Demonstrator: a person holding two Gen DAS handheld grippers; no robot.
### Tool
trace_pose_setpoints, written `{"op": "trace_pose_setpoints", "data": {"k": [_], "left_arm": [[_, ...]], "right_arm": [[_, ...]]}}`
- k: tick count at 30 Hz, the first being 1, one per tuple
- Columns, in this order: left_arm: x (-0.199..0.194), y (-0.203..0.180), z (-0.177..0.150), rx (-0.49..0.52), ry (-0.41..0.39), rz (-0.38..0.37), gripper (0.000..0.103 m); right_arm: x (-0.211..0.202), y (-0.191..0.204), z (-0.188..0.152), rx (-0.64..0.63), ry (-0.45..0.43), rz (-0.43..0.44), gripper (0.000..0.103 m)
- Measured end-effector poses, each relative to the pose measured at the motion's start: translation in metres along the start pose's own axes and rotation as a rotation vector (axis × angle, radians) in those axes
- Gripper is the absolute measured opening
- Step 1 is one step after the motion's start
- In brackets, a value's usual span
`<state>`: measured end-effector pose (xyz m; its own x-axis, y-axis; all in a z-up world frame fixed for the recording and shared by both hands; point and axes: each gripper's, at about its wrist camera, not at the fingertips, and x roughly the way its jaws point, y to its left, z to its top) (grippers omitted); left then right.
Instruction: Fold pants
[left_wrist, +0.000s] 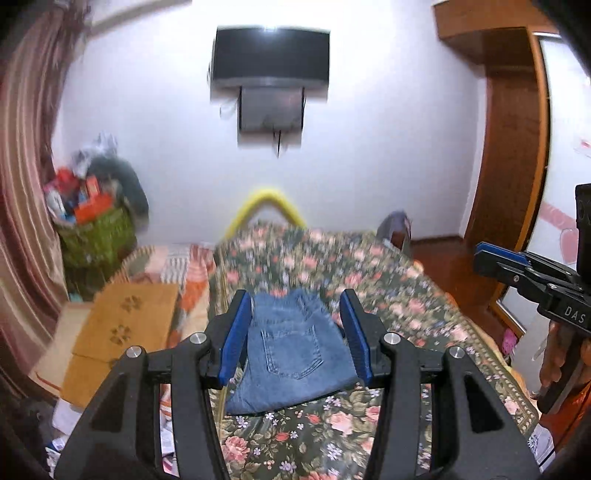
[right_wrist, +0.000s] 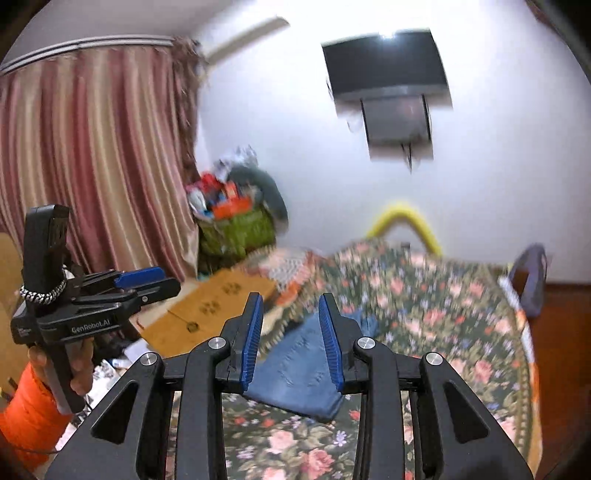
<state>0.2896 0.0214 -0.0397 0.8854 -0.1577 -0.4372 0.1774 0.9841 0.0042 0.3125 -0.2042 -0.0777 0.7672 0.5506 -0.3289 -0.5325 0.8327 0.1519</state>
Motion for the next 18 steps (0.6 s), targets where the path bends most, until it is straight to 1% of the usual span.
{"op": "trace_pose_setpoints", "data": {"k": [2, 4, 7, 10, 12, 14, 15, 17, 18], "left_arm": [[-0.036, -0.012, 0.0, 0.016, -0.06, 0.02, 0.049], [-0.069, -0.022, -0.003, 0.024, -0.115, 0.032, 0.05], [-0.107, -0.035, -0.012, 0.023, -0.177, 0.043, 0.05], [-0.132, -0.043, -0.024, 0.009, -0.219, 0.048, 0.052], [-0.143, -0.047, -0.031, -0.009, -0.238, 0.04, 0.055], [-0.149, -0.049, -0.037, -0.016, -0.256, 0.044, 0.063], [-0.154, -0.051, -0.04, -0.016, -0.268, 0.052, 0.065], [-0.159, -0.052, -0.045, -0.023, -0.282, 0.058, 0.074], [-0.162, -0.052, -0.048, -0.025, -0.284, 0.06, 0.077]], "right_arm": [[-0.028, 0.017, 0.001, -0.017, -0.044, 0.004, 0.028], [-0.043, 0.029, -0.001, -0.032, -0.074, 0.003, 0.028], [-0.067, 0.047, -0.008, -0.056, -0.115, -0.008, 0.028], [-0.082, 0.059, -0.018, -0.066, -0.146, -0.016, 0.028], [-0.087, 0.064, -0.025, -0.066, -0.155, -0.013, 0.028], [-0.09, 0.068, -0.03, -0.059, -0.162, -0.017, 0.029], [-0.092, 0.07, -0.032, -0.053, -0.164, -0.019, 0.032], [-0.09, 0.069, -0.035, -0.043, -0.17, -0.024, 0.051], [-0.092, 0.07, -0.037, -0.04, -0.179, -0.034, 0.054]]}}
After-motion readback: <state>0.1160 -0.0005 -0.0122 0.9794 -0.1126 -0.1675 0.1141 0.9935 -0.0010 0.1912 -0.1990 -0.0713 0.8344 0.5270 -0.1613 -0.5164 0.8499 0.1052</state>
